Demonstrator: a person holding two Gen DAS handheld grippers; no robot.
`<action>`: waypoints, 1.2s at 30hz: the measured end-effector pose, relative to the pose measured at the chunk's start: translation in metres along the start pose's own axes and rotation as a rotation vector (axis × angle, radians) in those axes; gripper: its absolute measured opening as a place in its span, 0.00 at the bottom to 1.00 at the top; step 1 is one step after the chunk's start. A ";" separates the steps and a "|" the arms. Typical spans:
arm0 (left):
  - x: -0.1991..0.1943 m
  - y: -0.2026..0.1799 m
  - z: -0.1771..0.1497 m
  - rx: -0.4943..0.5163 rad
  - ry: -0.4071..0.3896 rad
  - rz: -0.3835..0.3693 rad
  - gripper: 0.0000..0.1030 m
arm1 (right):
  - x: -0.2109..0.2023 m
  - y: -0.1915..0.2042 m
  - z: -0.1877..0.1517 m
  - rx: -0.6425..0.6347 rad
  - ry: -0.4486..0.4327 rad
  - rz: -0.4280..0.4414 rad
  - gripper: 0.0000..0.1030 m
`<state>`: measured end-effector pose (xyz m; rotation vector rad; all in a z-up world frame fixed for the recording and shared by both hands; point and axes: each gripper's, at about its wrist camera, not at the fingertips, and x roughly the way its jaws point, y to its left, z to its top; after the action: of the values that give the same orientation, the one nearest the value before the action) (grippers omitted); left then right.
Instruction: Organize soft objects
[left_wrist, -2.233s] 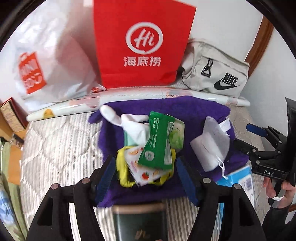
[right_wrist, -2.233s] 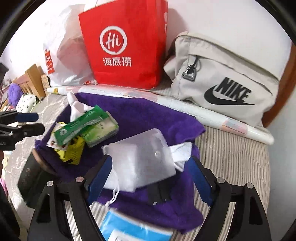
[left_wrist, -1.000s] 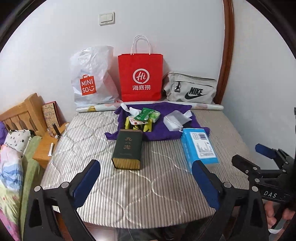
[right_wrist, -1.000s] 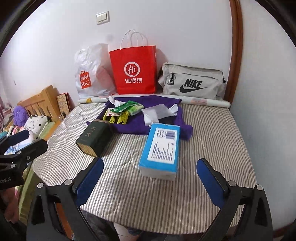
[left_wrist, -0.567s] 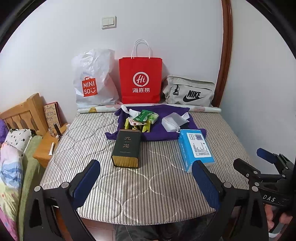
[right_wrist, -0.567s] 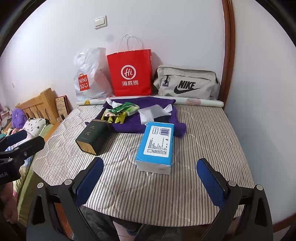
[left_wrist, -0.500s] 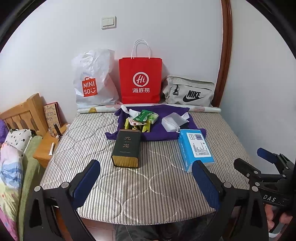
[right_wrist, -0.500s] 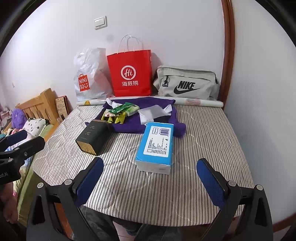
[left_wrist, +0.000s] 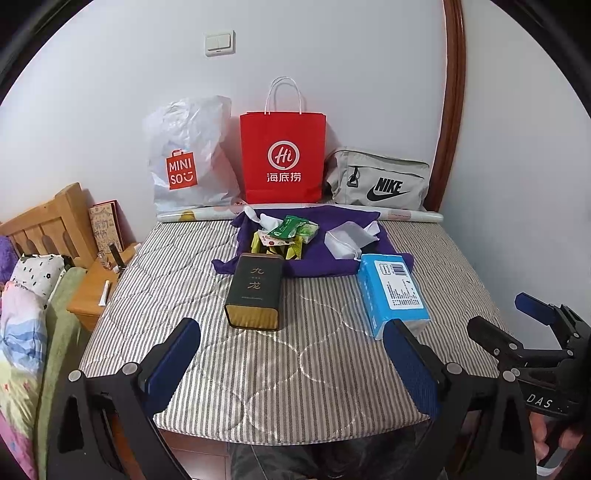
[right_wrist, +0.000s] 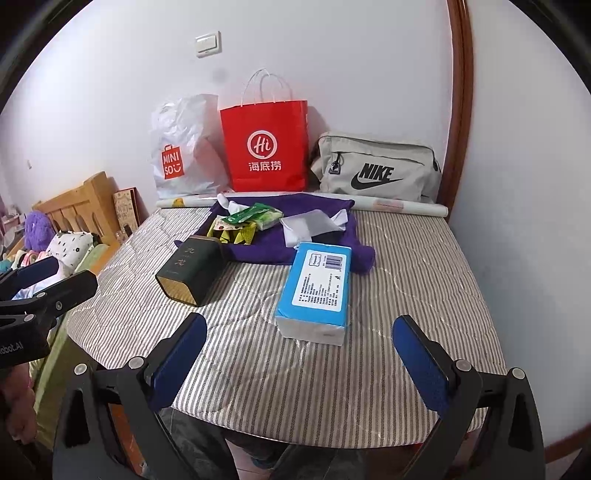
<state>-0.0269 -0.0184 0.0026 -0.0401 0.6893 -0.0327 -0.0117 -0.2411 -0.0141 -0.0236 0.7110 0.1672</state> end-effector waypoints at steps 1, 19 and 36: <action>0.000 0.000 0.000 0.000 0.000 -0.001 0.97 | 0.000 0.000 0.000 -0.001 0.000 0.001 0.97; -0.002 0.001 -0.002 0.005 0.000 -0.002 0.97 | -0.004 0.003 0.000 -0.005 -0.003 -0.001 0.97; -0.005 0.001 -0.003 0.004 -0.002 0.001 0.97 | -0.005 0.000 0.000 0.002 -0.002 0.002 0.97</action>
<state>-0.0328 -0.0174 0.0032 -0.0363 0.6872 -0.0332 -0.0150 -0.2421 -0.0110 -0.0203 0.7092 0.1685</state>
